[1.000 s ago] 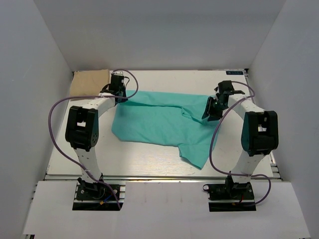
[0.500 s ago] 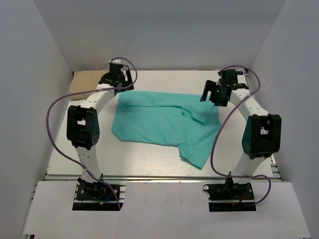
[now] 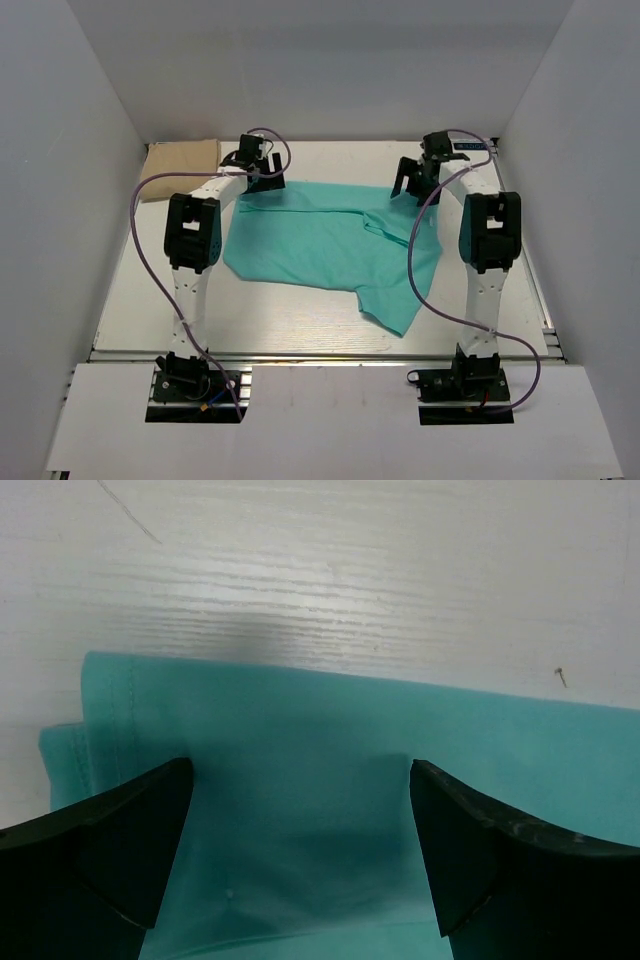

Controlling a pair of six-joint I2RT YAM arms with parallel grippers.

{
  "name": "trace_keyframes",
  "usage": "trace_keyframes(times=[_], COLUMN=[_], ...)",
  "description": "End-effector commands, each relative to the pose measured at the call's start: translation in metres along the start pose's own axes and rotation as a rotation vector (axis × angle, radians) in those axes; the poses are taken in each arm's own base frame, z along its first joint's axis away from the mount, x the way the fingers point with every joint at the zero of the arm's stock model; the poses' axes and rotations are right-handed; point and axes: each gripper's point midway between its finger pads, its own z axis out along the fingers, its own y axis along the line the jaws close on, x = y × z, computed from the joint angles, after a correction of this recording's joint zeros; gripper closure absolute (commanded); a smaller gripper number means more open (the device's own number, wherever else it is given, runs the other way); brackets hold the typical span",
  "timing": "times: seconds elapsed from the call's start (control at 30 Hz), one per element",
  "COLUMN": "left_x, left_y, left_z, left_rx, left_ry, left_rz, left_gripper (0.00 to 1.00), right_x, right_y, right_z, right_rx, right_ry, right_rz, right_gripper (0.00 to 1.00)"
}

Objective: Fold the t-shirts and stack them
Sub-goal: Fold the flattened tshirt in 1/3 of the way

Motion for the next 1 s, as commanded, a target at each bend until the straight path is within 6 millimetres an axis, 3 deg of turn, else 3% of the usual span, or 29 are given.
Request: trace_keyframes(times=[0.0,0.03,0.1,0.13,0.2,0.27,0.3,0.33,0.37,0.4,0.43,0.47,0.5,0.53,0.57,0.6,0.63,0.67,0.7,0.73,0.77,0.8,0.83,0.87,0.9,0.93,0.97], left_x=[0.008,0.005,0.013,-0.001,-0.007,-0.018,-0.025,-0.047,-0.047,-0.056,-0.070,-0.098,-0.096,-0.103,-0.108,-0.114,-0.115,-0.115,-0.091,-0.100,-0.085,-0.056,-0.043,-0.017,-0.008,0.003,0.027], left_y=[0.006,0.007,0.010,0.009,0.010,0.008,0.006,0.000,0.000,-0.001,-0.004,-0.009,-0.005,-0.004,-0.001,0.001,0.002,0.005,0.014,0.017,0.020,0.030,0.040,0.049,0.056,0.059,0.065], left_z=[0.012,0.016,0.032,0.035,0.044,0.054,0.054,0.047,0.047,0.036,0.027,-0.003,-0.011,-0.026,-0.042,-0.074,-0.091,-0.106,-0.109,-0.141,-0.150,-0.149,-0.156,-0.169,-0.176,-0.181,-0.181], left_rx=[-0.006,-0.013,-0.032,-0.040,-0.053,-0.057,-0.053,-0.038,-0.038,-0.033,-0.020,-0.010,-0.022,-0.032,-0.044,-0.049,-0.075,-0.086,-0.112,-0.124,-0.130,-0.164,-0.193,-0.231,-0.265,-0.273,-0.295], left_ry=[0.035,0.023,0.029,-0.005,-0.018,-0.039,-0.050,-0.098,-0.098,-0.115,-0.159,-0.226,-0.236,-0.259,-0.276,-0.307,-0.322,-0.340,-0.291,-0.330,-0.295,-0.234,-0.211,-0.165,-0.155,-0.136,-0.089], left_rz=[-0.033,-0.043,-0.068,-0.069,-0.084,-0.085,-0.086,-0.089,-0.089,-0.080,-0.069,-0.075,-0.057,-0.060,-0.063,-0.068,-0.057,-0.061,-0.055,-0.083,-0.122,-0.147,-0.188,-0.243,-0.255,-0.263,-0.287], left_gripper=[0.00,0.00,0.00,0.00,0.00,0.00,0.00,0.00,0.00,0.00,0.00,0.00,0.00,0.00,0.00,0.00,0.00,0.00,0.00,0.00,0.00,0.00,0.00,0.00,0.00,0.00,0.00], right_x=[-0.007,-0.010,-0.034,-0.033,-0.042,-0.064,-0.083,-0.092,-0.097,-0.111,-0.119,-0.117,-0.127,-0.116,-0.126,-0.129,-0.105,-0.105,-0.095,-0.070,-0.063,-0.034,-0.034,0.002,0.011,0.022,0.053], right_y=[-0.021,-0.027,-0.024,-0.031,-0.033,-0.022,-0.013,-0.010,-0.005,0.003,0.005,0.006,0.017,0.017,0.027,0.035,0.035,0.032,0.044,0.036,0.037,0.039,0.044,0.029,0.039,0.038,0.032], right_z=[0.023,0.038,0.039,0.049,0.063,0.061,0.051,0.045,0.041,0.017,0.008,0.006,-0.030,-0.032,-0.059,-0.084,-0.090,-0.097,-0.102,-0.117,-0.121,-0.112,-0.142,-0.124,-0.138,-0.140,-0.137], right_rx=[0.061,0.067,0.054,0.053,0.033,-0.019,-0.044,-0.045,-0.053,-0.060,-0.057,-0.054,-0.059,-0.051,-0.041,-0.037,-0.030,0.010,0.007,0.043,0.054,0.053,0.046,0.063,0.039,0.042,0.043], right_ry=[0.033,0.039,-0.012,0.001,-0.013,-0.063,-0.119,-0.149,-0.176,-0.226,-0.263,-0.269,-0.325,-0.308,-0.369,-0.407,-0.373,-0.399,-0.396,-0.380,-0.389,-0.338,-0.397,-0.322,-0.339,-0.324,-0.281], right_rz=[0.034,0.045,0.024,0.025,-0.007,-0.054,-0.082,-0.119,-0.138,-0.164,-0.213,-0.232,-0.287,-0.300,-0.320,-0.357,-0.362,-0.393,-0.421,-0.423,-0.406,-0.417,-0.422,-0.363,-0.371,-0.365,-0.360], right_gripper=[0.10,0.10,0.10,0.10,0.10,0.10,0.10,0.10,0.10,0.10,0.10,0.10,0.10,0.10,0.10,0.10,0.10,0.10,0.10,0.10,0.10,0.10,0.10,0.10,0.10,0.10,0.10])
